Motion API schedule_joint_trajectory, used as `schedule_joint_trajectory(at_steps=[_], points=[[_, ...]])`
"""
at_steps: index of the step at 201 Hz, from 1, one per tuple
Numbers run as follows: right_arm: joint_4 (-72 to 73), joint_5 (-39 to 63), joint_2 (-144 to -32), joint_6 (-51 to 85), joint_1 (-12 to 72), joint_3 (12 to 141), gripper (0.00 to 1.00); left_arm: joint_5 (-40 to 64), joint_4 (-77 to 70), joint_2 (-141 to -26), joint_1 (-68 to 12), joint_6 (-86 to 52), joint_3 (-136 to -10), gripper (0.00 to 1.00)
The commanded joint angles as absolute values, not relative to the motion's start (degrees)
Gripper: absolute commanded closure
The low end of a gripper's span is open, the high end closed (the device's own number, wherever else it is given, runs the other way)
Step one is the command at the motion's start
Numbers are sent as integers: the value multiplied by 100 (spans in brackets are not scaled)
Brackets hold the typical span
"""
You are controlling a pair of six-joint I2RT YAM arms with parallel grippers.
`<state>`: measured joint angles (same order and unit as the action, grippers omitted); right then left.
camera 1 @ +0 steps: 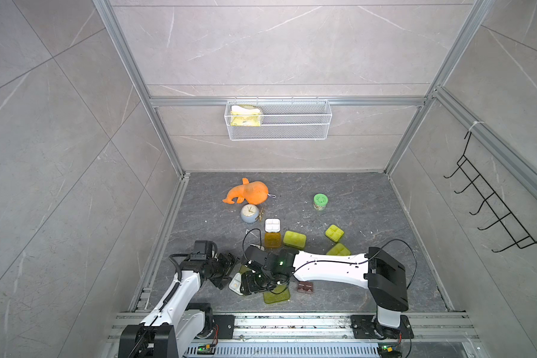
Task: Close pillboxes
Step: Close the lid on the pillbox.
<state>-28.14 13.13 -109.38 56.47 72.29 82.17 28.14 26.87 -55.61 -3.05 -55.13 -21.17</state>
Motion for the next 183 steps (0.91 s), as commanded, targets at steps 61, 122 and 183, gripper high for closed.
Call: schedule_joint_trajectory(at_steps=[61,122,183], points=[[-2989,1449,-11173,5399,7189,8587,41,3065,2815,-5172,-289,-5736,-1866,14],[-2928,1450,-11138,5418,7189,8471,41,3284,2744,-5045,-332,-5898,-1618,14],[-2806,1450,-11113,5459,7189,8354,41,3417,2663,-4966,-524,-6130,-1480,14]])
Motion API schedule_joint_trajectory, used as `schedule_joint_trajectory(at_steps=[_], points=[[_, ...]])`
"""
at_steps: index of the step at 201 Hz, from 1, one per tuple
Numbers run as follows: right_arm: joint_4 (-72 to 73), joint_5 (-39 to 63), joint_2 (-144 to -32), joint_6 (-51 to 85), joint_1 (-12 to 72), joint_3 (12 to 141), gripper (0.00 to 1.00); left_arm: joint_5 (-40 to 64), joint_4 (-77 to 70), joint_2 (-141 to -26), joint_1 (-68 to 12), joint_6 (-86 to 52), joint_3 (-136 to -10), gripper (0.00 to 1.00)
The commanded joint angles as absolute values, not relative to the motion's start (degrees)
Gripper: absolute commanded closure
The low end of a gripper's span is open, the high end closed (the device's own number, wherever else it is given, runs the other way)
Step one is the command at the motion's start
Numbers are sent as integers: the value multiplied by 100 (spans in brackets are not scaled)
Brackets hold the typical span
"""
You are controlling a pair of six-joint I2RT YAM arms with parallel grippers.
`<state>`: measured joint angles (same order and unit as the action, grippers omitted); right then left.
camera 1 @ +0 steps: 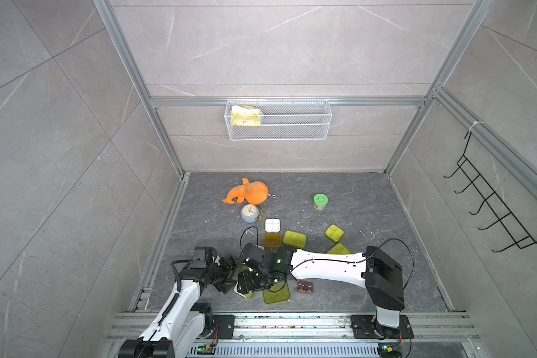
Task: Close pillboxes
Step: Close the lid on the pillbox.
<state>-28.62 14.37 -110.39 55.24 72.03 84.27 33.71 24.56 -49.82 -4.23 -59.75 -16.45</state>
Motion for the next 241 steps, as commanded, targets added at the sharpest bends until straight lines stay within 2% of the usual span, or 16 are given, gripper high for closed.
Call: schedule_joint_trajectory(at_steps=[1,130,241], points=[[-2805,1450,-11111,5459,7185,8352,41,3413,2663,-4966,-530,-6132,-1483,14],[-2635,1485,-11189,5511,7189,8212,41,3353,2529,-4823,-776,-6380,-1371,14],[-2430,1337,-10820,5605,7176,7613,40,2612,1945,-5048,-2077,-7123,-1401,13]])
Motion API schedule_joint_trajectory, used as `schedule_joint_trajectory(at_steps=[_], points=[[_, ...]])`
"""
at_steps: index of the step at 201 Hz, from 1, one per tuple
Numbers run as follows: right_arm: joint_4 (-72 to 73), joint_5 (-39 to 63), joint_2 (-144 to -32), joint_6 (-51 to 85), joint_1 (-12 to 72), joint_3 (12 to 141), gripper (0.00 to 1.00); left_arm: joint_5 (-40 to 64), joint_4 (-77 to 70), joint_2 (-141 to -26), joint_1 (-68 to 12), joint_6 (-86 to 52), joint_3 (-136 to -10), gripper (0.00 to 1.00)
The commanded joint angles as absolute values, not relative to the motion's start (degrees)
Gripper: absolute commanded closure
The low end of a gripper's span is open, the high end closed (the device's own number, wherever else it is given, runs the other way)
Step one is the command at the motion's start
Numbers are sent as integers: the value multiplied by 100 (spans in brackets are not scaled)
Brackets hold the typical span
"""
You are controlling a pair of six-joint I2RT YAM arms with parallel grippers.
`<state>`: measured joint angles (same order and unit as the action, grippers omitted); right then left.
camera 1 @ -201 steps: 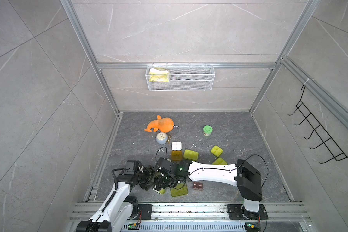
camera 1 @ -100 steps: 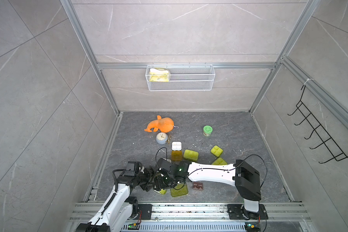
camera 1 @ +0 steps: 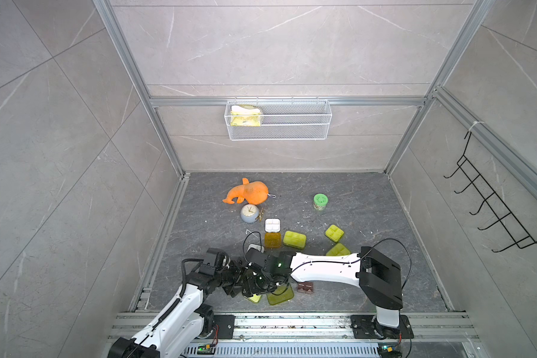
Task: Close pillboxes
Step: Close the lid on the pillbox.
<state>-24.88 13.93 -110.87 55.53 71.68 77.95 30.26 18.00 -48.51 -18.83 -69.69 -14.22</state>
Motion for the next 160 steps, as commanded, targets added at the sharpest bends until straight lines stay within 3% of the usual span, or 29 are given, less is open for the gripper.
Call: schedule_joint_trajectory(at_steps=[1,86,160], points=[[-2428,1337,-10820,5606,7178,7608,40,2611,1944,-5051,-2085,-7125,-1403,13],[-2353,1161,-10309,5660,7154,7101,40,2428,2570,-4448,-2172,-7054,-1529,11],[-2150,985,-9685,5970,7152,6307,40,2362,3427,-4936,-2144,-5447,-2702,12]])
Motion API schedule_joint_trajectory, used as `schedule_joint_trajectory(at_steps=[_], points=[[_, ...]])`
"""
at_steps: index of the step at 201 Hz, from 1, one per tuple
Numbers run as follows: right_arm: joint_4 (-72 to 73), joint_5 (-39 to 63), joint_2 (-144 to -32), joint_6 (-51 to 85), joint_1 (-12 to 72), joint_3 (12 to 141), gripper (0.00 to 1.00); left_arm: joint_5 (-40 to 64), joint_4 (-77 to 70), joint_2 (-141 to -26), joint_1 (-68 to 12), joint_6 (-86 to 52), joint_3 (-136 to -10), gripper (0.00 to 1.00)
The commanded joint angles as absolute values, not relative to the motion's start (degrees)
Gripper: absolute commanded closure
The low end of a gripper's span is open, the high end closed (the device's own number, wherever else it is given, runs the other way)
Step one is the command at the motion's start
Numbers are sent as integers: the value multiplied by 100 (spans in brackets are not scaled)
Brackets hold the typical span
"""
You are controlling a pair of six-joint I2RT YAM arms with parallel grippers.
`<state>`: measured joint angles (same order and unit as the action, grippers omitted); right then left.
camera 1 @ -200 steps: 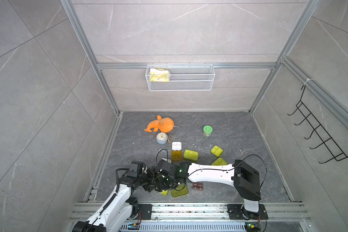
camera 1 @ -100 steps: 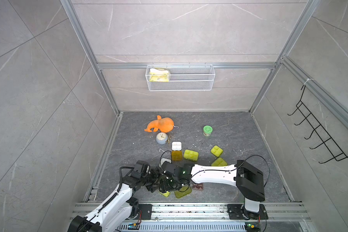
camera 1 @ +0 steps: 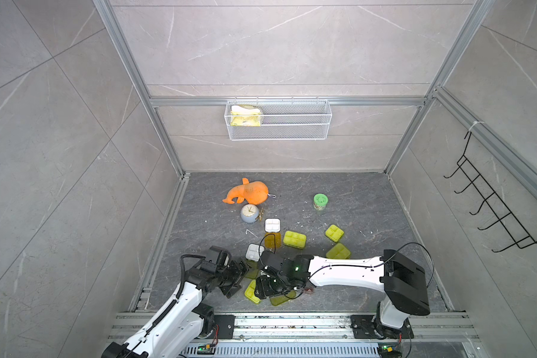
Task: Close pillboxes
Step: Close the lid on the pillbox.
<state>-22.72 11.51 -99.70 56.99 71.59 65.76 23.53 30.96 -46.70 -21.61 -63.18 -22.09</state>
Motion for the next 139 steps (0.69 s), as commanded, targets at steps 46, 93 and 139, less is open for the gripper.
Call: schedule_joint_trajectory(at_steps=[46,93,139], points=[[-2026,949,-9433,6107,7150,5959,40,3165,3532,-5779,-2153,-4335,-3198,14],[-1908,1124,-9506,6108,7148,5929,40,3362,3529,-6380,-2153,-4048,-3416,16],[-1889,1191,-9553,6085,7154,5898,41,3171,3576,-6521,-2250,-4061,-3404,18]])
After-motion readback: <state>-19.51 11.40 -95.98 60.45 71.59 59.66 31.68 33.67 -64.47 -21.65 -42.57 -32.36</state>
